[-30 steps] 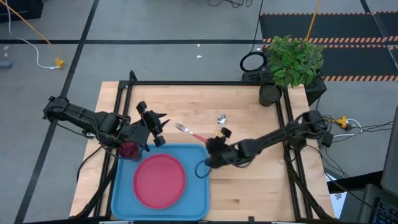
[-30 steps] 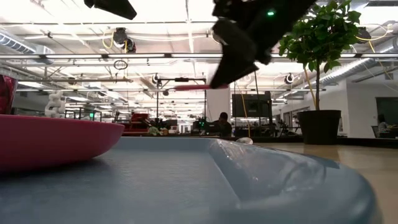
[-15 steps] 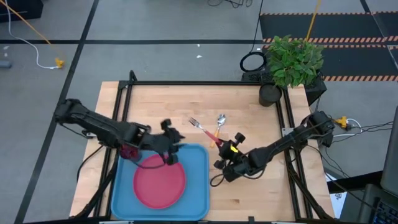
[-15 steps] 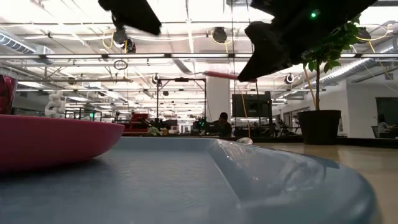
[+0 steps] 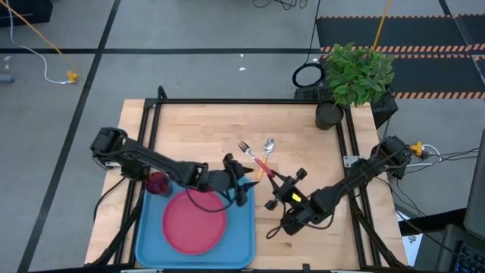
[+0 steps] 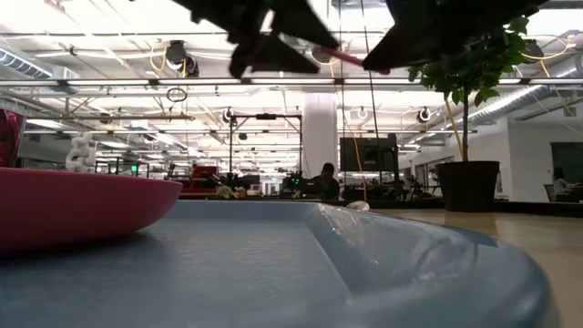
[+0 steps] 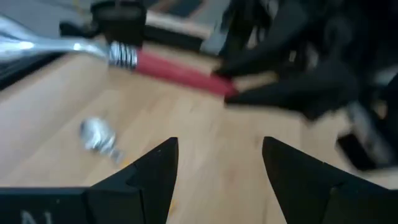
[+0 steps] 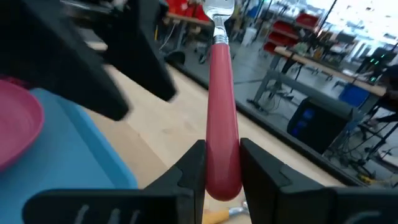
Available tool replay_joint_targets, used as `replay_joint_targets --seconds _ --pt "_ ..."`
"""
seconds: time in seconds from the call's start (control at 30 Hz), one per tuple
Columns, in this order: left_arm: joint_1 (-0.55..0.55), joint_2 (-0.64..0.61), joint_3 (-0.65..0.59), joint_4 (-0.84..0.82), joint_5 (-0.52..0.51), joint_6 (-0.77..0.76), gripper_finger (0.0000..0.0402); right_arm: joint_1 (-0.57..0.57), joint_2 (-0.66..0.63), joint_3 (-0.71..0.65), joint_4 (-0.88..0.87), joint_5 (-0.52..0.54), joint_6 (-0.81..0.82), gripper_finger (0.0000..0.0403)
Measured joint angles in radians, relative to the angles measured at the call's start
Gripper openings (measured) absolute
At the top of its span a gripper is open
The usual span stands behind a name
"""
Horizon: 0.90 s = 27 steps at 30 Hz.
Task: Pick and place plate/cup/fork/spoon on tray
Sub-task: Put the pink fork on the blue serving tray to the right of the pink plate
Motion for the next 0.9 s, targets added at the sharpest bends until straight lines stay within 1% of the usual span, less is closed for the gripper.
replay_joint_targets --seconds 0.1,0.17,0.3,0.43,0.6,0.67,0.8,0.9 --pt "0.004 0.031 0.0 0.111 -0.005 0.011 0.0236 0.022 0.0 0.0 0.023 0.057 -0.007 0.0066" --pt "0.006 0.041 0.0 0.135 -0.021 0.01 0.0237 0.034 0.0 0.0 0.038 0.091 -0.02 0.0066" --pt "0.008 0.054 0.0 0.203 -0.059 0.02 0.0237 0.053 0.0 0.0 0.046 0.122 -0.029 0.0066" --pt "0.002 0.055 0.0 0.279 -0.064 0.066 0.0237 0.058 0.0 0.0 0.045 0.122 -0.03 0.0066" --pt "0.002 0.056 0.0 0.328 -0.065 0.094 0.0237 0.059 0.0 0.0 0.045 0.122 -0.03 0.0066" --pt "0.003 0.055 0.0 0.365 -0.066 0.09 0.0237 0.059 0.0 0.0 0.046 0.124 -0.029 0.0066" --pt "0.022 0.055 0.0 0.379 -0.066 0.037 0.0237 0.06 0.0 0.0 0.048 0.119 -0.026 0.0066" --pt "0.034 0.055 0.0 0.405 -0.066 0.027 0.0237 0.06 0.001 0.0 0.06 0.118 -0.031 0.0066"
